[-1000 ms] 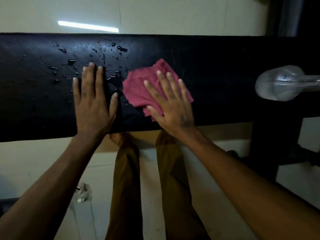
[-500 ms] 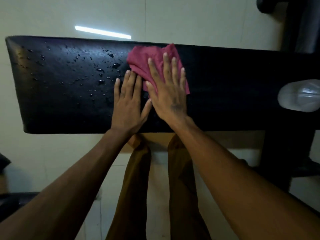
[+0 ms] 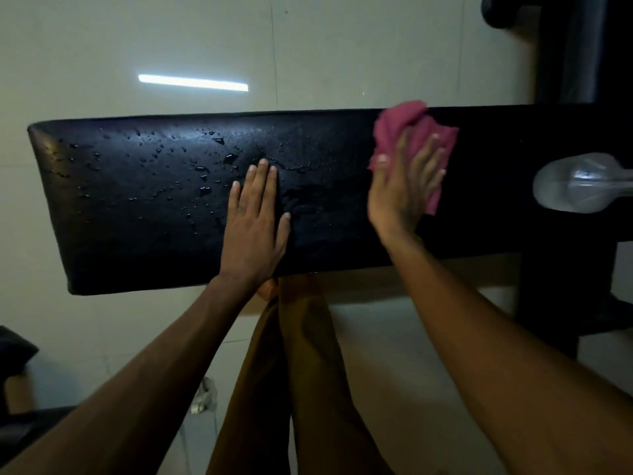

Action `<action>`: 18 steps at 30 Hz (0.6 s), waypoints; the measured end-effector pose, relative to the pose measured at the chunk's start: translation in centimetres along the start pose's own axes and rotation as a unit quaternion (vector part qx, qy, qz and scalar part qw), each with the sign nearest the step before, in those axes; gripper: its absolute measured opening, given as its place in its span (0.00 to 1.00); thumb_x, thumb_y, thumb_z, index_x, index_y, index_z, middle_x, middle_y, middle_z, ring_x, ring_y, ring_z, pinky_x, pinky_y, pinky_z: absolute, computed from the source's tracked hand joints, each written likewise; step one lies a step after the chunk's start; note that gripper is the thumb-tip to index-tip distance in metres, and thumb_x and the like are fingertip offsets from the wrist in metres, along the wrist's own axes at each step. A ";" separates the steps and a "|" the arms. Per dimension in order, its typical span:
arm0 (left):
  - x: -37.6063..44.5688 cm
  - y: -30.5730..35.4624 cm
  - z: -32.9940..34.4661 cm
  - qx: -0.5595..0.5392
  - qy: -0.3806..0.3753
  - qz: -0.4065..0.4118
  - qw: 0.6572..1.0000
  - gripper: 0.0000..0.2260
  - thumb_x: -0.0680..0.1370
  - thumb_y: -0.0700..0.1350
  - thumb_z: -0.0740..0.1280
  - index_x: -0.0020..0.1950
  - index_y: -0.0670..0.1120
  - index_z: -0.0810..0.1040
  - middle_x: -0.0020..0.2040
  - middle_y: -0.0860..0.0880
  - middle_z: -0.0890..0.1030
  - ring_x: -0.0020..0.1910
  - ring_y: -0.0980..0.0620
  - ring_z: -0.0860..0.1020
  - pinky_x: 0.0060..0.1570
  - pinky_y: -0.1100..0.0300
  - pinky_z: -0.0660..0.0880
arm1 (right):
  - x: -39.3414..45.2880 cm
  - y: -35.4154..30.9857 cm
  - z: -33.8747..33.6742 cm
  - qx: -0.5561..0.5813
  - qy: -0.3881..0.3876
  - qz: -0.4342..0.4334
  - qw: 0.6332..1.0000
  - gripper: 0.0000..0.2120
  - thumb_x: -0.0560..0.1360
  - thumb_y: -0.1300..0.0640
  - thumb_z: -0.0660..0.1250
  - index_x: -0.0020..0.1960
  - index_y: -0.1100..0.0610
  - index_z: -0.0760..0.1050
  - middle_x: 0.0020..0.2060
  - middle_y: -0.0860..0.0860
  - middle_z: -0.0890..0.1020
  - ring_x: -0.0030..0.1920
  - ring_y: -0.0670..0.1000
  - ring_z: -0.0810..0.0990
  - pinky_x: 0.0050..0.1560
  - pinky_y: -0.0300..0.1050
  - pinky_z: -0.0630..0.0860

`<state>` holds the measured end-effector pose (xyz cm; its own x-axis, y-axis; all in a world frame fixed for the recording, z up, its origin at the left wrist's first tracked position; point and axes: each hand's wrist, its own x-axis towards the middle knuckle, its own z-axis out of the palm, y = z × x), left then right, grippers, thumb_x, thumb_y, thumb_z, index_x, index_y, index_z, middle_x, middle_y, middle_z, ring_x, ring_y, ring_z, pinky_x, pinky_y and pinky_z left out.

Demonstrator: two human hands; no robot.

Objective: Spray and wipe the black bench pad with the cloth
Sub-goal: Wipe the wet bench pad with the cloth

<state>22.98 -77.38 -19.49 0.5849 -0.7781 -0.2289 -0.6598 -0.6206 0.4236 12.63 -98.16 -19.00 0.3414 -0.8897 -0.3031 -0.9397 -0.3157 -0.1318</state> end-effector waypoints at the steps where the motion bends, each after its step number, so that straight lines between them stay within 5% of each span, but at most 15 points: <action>1: 0.0 0.0 0.0 0.002 0.000 -0.002 1.000 0.30 0.84 0.53 0.53 0.83 0.40 0.52 0.83 0.42 0.51 0.82 0.46 0.49 0.81 0.49 0.43 | -1.2 -1.4 0.8 -0.018 -0.014 -0.065 0.998 0.29 0.84 0.42 0.48 0.83 0.48 0.47 0.82 0.60 0.45 0.81 0.61 0.43 0.80 0.62 0.39; 4: 0.0 0.1 -0.1 0.013 -0.004 0.001 1.000 0.30 0.84 0.52 0.54 0.82 0.40 0.52 0.83 0.42 0.52 0.82 0.45 0.50 0.81 0.48 0.44 | -3.3 -3.3 1.4 -0.061 -0.079 -0.243 0.965 0.30 0.83 0.40 0.43 0.83 0.48 0.45 0.82 0.59 0.43 0.81 0.60 0.41 0.79 0.58 0.36; 7: 0.1 -0.2 -0.6 0.017 -0.019 0.004 1.000 0.30 0.84 0.52 0.55 0.82 0.40 0.53 0.83 0.42 0.52 0.82 0.46 0.50 0.81 0.49 0.44 | -1.1 -0.7 0.2 -0.081 -0.102 -0.314 0.941 0.29 0.84 0.42 0.45 0.83 0.48 0.45 0.82 0.56 0.45 0.82 0.57 0.42 0.80 0.56 0.38; 13: 0.4 0.4 -1.3 -0.012 -0.026 -0.020 0.999 0.29 0.84 0.51 0.55 0.82 0.40 0.54 0.83 0.43 0.53 0.82 0.47 0.49 0.81 0.50 0.43 | 5.2 5.9 -2.8 -0.033 -0.022 -0.059 0.997 0.28 0.85 0.43 0.46 0.83 0.48 0.47 0.82 0.56 0.47 0.82 0.58 0.45 0.80 0.60 0.45; 18: 0.6 1.1 -0.9 -0.006 -0.014 -0.040 0.999 0.29 0.83 0.50 0.57 0.82 0.39 0.55 0.83 0.42 0.55 0.82 0.45 0.51 0.81 0.45 0.48 | 7.0 4.5 -2.8 -0.006 0.014 0.001 1.000 0.27 0.84 0.44 0.48 0.82 0.49 0.54 0.82 0.58 0.51 0.82 0.60 0.47 0.80 0.58 0.43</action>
<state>23.02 -78.40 -18.35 0.6223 -0.7280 -0.2876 -0.6047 -0.6804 0.4140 10.70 -106.73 -19.09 0.3383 -0.8993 -0.2772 -0.9408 -0.3170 -0.1200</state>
